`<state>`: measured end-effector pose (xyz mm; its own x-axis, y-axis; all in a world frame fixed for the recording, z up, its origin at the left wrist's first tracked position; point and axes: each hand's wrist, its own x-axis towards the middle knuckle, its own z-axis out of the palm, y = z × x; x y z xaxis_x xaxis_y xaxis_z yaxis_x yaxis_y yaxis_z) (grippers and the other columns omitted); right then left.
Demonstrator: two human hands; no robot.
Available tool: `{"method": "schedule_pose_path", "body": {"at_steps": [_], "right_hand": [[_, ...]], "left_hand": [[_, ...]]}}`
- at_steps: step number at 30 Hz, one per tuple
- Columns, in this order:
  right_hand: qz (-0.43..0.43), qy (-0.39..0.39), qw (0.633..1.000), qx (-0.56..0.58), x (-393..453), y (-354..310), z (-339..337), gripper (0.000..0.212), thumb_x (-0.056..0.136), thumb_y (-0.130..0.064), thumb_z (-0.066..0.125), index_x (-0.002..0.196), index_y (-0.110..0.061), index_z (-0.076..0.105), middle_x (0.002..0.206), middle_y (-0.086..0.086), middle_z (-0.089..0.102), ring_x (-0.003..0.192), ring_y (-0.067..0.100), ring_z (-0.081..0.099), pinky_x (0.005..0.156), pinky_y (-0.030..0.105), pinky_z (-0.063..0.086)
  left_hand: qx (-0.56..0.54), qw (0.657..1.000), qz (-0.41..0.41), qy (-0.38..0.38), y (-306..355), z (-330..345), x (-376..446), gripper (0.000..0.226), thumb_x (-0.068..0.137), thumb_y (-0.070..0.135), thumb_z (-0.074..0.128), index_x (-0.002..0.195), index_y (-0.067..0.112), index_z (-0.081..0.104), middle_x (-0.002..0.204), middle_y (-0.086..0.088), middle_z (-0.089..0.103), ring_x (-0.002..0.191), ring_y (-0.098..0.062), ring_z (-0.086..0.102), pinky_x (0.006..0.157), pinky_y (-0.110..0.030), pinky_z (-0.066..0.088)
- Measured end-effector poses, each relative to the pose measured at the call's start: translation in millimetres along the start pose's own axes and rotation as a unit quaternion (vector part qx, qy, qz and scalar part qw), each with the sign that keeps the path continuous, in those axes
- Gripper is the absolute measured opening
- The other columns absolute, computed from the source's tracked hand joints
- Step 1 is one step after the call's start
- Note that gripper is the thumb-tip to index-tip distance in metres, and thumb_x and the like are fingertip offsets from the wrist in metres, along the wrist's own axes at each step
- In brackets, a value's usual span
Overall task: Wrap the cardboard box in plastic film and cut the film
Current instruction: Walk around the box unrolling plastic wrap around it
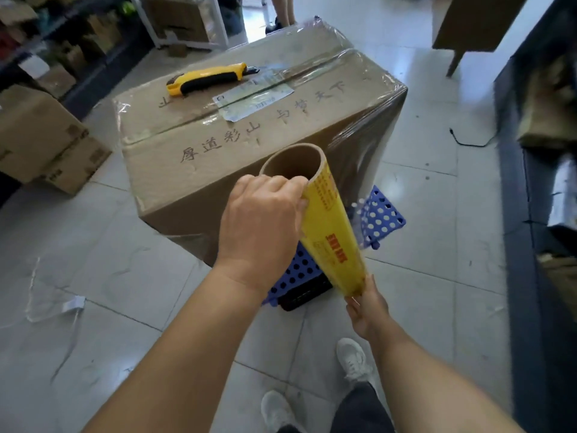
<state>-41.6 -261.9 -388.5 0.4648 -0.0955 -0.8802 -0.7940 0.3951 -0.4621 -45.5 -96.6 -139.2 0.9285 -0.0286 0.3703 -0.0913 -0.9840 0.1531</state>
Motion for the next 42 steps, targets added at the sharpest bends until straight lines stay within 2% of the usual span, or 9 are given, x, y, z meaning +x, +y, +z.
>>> {"method": "schedule_pose_path", "body": {"at_steps": [4, 11, 19, 29, 34, 38, 42], "right_hand": [[-0.004, -0.002, 1.000, 0.008, -10.5, 21.1, 3.5, 0.062, 0.090, -0.060, 0.046, 0.138, -0.022, 0.043, 0.135, 0.000, 0.052, 0.124, 0.021, 0.049, 0.096, 0.029, 0.038], [0.000, -0.034, 0.999, 0.007, -24.5, 42.8, -7.0, 0.058, 0.093, -0.053, 0.045, 0.140, -0.019, 0.042, 0.139, 0.005, 0.051, 0.129, 0.023, 0.046, 0.105, 0.030, 0.034], [0.008, -0.049, 0.999, 0.001, -36.5, 70.4, -7.0, 0.067, 0.091, -0.057, 0.045, 0.145, -0.017, 0.037, 0.145, 0.007, 0.046, 0.133, 0.024, 0.043, 0.110, 0.033, 0.031], [0.000, -0.017, 0.998, 0.062, -63.9, 127.2, 26.6, 0.065, 0.092, -0.054, 0.047, 0.143, -0.015, 0.039, 0.141, 0.006, 0.049, 0.128, 0.022, 0.047, 0.100, 0.026, 0.037], [-0.010, -0.005, 0.995, 0.094, -82.8, 166.5, 50.9, 0.061, 0.093, -0.051, 0.047, 0.141, -0.014, 0.042, 0.139, 0.006, 0.051, 0.127, 0.022, 0.048, 0.101, 0.027, 0.036], [-0.022, 0.008, 0.994, 0.104, -94.6, 191.8, 74.1, 0.059, 0.093, -0.052, 0.046, 0.139, -0.014, 0.045, 0.135, 0.005, 0.054, 0.124, 0.022, 0.051, 0.097, 0.027, 0.037], [-0.024, 0.019, 0.992, 0.121, -102.0, 214.4, 97.3, 0.061, 0.093, -0.050, 0.048, 0.140, -0.012, 0.043, 0.137, 0.004, 0.052, 0.124, 0.022, 0.051, 0.097, 0.028, 0.038]], "left_hand": [[-0.001, 1.000, 0.007, 0.002, -11.8, -9.2, -6.8, 0.015, 0.084, 0.021, 0.060, 0.095, 0.013, 0.067, 0.080, -0.004, 0.068, 0.080, -0.028, 0.061, 0.085, -0.039, 0.040], [0.001, 1.000, 0.000, 0.004, -18.3, -15.9, -26.5, 0.019, 0.081, 0.020, 0.069, 0.097, 0.013, 0.067, 0.080, -0.004, 0.068, 0.079, -0.027, 0.062, 0.085, -0.040, 0.042], [0.002, 1.000, -0.007, 0.001, -29.0, -27.5, -51.8, 0.018, 0.082, 0.020, 0.066, 0.099, 0.013, 0.067, 0.083, -0.004, 0.068, 0.081, -0.027, 0.061, 0.086, -0.039, 0.039], [-0.023, 0.999, 0.038, 0.011, -74.9, -46.3, -76.5, 0.018, 0.081, 0.017, 0.068, 0.098, 0.011, 0.067, 0.081, -0.006, 0.068, 0.080, -0.030, 0.060, 0.085, -0.040, 0.041], [-0.028, 0.997, 0.072, 0.010, -109.5, -55.4, -91.3, 0.015, 0.077, 0.018, 0.072, 0.091, 0.013, 0.068, 0.077, -0.005, 0.067, 0.077, -0.029, 0.061, 0.083, -0.034, 0.033], [-0.043, 0.995, 0.093, 0.010, -136.9, -67.9, -103.1, 0.018, 0.074, 0.015, 0.074, 0.091, 0.012, 0.069, 0.078, -0.007, 0.068, 0.079, -0.031, 0.062, 0.085, -0.040, 0.041], [-0.042, 0.993, 0.109, 0.005, -164.3, -79.5, -110.8, 0.016, 0.075, 0.015, 0.073, 0.091, 0.011, 0.069, 0.079, -0.008, 0.068, 0.080, -0.032, 0.062, 0.086, -0.041, 0.041]]}}
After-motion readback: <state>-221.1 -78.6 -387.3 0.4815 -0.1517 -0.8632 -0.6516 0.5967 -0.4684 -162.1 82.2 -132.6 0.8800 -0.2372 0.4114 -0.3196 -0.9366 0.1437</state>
